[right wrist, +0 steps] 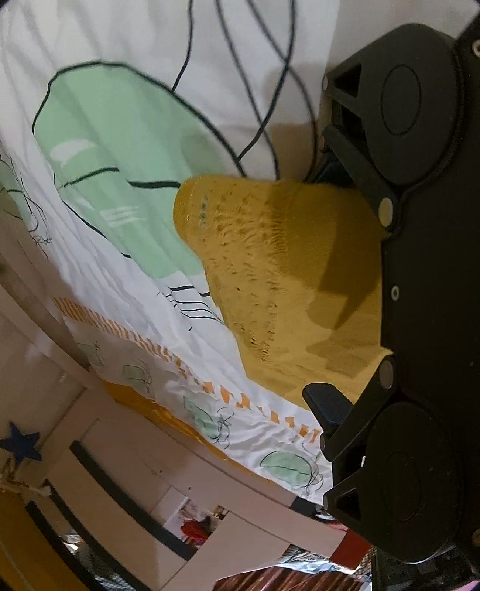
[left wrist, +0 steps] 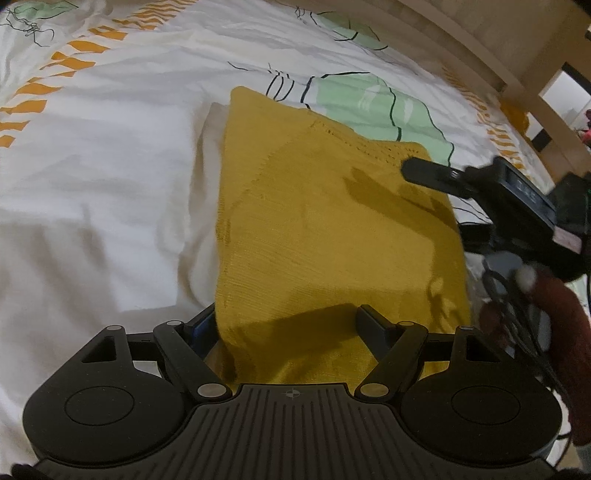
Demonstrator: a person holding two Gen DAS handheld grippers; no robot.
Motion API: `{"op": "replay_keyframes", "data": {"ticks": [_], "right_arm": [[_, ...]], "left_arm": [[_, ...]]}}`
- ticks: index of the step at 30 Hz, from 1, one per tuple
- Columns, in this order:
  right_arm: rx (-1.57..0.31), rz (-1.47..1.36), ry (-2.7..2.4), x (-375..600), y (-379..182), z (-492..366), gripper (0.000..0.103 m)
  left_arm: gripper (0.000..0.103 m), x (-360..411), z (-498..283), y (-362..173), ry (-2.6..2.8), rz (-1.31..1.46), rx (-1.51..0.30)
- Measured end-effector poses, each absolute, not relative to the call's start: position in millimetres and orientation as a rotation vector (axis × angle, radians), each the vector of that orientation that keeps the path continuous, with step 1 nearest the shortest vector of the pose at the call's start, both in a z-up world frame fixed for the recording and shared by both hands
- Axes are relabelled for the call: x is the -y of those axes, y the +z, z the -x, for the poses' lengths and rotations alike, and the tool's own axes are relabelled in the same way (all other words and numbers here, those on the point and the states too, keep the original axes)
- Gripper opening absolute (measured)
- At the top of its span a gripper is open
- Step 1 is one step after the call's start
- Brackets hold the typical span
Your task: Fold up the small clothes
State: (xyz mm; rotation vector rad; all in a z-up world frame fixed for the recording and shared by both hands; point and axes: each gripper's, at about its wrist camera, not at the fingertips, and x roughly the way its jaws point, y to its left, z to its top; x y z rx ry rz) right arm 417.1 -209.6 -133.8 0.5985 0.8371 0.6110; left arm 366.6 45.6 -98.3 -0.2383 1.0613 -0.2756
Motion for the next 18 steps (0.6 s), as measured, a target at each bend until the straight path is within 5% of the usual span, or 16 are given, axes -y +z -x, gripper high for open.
{"op": "replay_keyframes", "data": {"ticks": [10,13,18], "right_arm": [[-0.809,-0.558,0.620,207.9,-133.0,-413.8,0.103],[-0.805,-0.539,0.619,206.5,-131.5,-412.6,0.103],[-0.810,-0.541,0.637,206.9,-131.0,-414.4,0.103]], "left_arm": [[0.075,-36.8,-368.7,-99.4,-0.317,0.226,-1.070],[0.047,-36.6,-368.1,-100.1,-0.339,0.253,-1.070],[0.028,-40.3,-367.8,-98.8,-0.334,0.269,-1.066]]}}
